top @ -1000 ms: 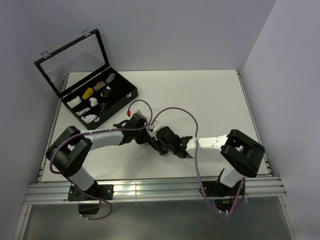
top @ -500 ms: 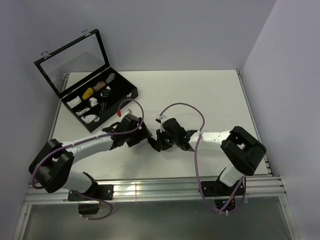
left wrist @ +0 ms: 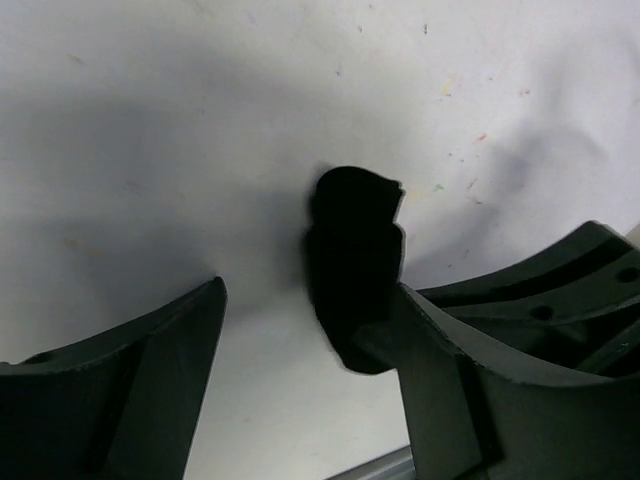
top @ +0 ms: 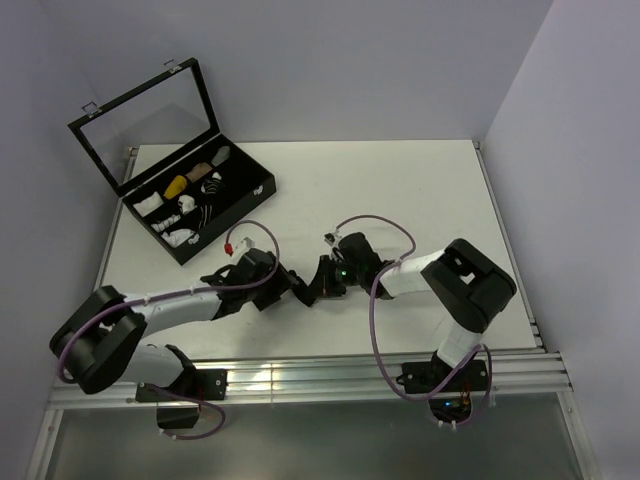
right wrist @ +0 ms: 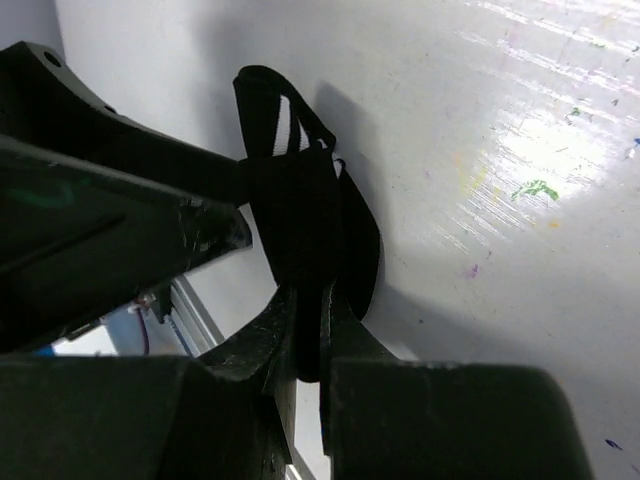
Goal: Roll the socks
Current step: Roll the sock at the center of the board.
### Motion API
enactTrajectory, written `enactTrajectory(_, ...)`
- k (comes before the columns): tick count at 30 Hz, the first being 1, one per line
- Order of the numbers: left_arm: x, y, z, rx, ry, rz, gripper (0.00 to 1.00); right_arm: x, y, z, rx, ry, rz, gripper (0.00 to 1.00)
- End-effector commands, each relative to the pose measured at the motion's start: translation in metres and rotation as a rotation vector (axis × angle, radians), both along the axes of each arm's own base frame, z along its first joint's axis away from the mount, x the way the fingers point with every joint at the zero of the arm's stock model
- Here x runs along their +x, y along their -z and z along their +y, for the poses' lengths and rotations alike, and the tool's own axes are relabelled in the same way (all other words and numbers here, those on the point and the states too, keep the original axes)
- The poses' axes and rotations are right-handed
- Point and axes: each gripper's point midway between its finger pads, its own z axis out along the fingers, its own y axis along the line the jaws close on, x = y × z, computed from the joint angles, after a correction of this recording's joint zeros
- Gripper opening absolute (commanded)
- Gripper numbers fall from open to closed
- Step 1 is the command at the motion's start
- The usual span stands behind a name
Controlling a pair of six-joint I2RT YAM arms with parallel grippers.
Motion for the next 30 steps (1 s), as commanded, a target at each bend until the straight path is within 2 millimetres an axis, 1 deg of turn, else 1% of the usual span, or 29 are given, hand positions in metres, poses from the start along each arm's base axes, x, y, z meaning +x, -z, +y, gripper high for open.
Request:
enactTrajectory(1, 0.003, -0.004, -0.029, -0.084, 0.012, 0.015, 0.73, -0.002, -0.002, 0.005, 0.079, 0.025, 0.069, 0.00)
enactTrajectory(2, 0.002, 0.003, -0.030, -0.076, 0.015, 0.030, 0.73, -0.004, 0.000, 0.004, 0.087, 0.032, 0.082, 0.00)
enactTrajectory(3, 0.001, 0.005, -0.033, -0.081, 0.017, 0.038, 0.72, -0.003, -0.001, 0.005, 0.106, 0.039, 0.094, 0.00)
enactTrajectory(5, 0.000, 0.011, -0.034, -0.070, 0.019, 0.054, 0.72, -0.006, 0.006, 0.002, 0.106, 0.056, 0.123, 0.00)
enactTrajectory(6, 0.000, 0.011, -0.035, -0.064, 0.020, 0.056, 0.72, -0.005, 0.004, 0.002, 0.126, 0.069, 0.132, 0.00)
enactTrajectory(7, 0.001, 0.012, -0.035, -0.061, 0.018, 0.058, 0.72, -0.004, 0.008, 0.000, 0.128, 0.085, 0.146, 0.00)
enactTrajectory(8, 0.000, 0.014, -0.035, -0.056, 0.018, 0.065, 0.71, -0.007, 0.012, -0.005, 0.130, 0.095, 0.167, 0.00)
enactTrajectory(9, 0.000, 0.014, -0.035, -0.053, 0.018, 0.067, 0.71, -0.005, 0.008, -0.004, 0.162, 0.111, 0.176, 0.00)
enactTrajectory(11, -0.001, 0.016, -0.034, -0.043, 0.018, 0.074, 0.71, -0.006, 0.016, -0.012, 0.180, 0.154, 0.234, 0.00)
enactTrajectory(13, -0.002, 0.018, -0.033, -0.033, 0.019, 0.084, 0.71, -0.004, 0.014, -0.013, 0.219, 0.165, 0.241, 0.00)
enactTrajectory(14, -0.003, 0.020, -0.033, -0.027, 0.021, 0.089, 0.71, -0.006, 0.022, -0.018, 0.218, 0.191, 0.285, 0.00)
enactTrajectory(15, -0.003, 0.019, -0.034, -0.026, 0.025, 0.090, 0.71, -0.004, 0.019, -0.017, 0.248, 0.193, 0.276, 0.00)
enactTrajectory(17, -0.005, 0.022, -0.035, -0.016, 0.030, 0.103, 0.71, -0.007, 0.021, -0.019, 0.273, 0.199, 0.303, 0.00)
enactTrajectory(20, -0.007, 0.027, -0.038, 0.004, 0.059, 0.116, 0.71, -0.006, 0.021, -0.019, 0.309, 0.220, 0.335, 0.00)
enactTrajectory(21, -0.005, 0.025, -0.043, 0.001, 0.067, 0.112, 0.70, -0.005, 0.024, -0.019, 0.310, 0.224, 0.338, 0.00)
enactTrajectory(23, -0.013, 0.035, -0.041, 0.040, 0.088, 0.149, 0.69, -0.005, 0.024, -0.019, 0.316, 0.228, 0.344, 0.00)
enactTrajectory(25, -0.014, 0.037, -0.044, 0.047, 0.098, 0.160, 0.69, -0.003, 0.025, -0.019, 0.316, 0.232, 0.345, 0.00)
enactTrajectory(28, -0.020, 0.045, -0.043, 0.067, 0.109, 0.191, 0.67, -0.001, 0.026, -0.021, 0.310, 0.243, 0.346, 0.00)
enactTrajectory(30, -0.020, 0.045, -0.042, 0.081, 0.110, 0.193, 0.67, 0.000, 0.029, -0.022, 0.304, 0.250, 0.351, 0.00)
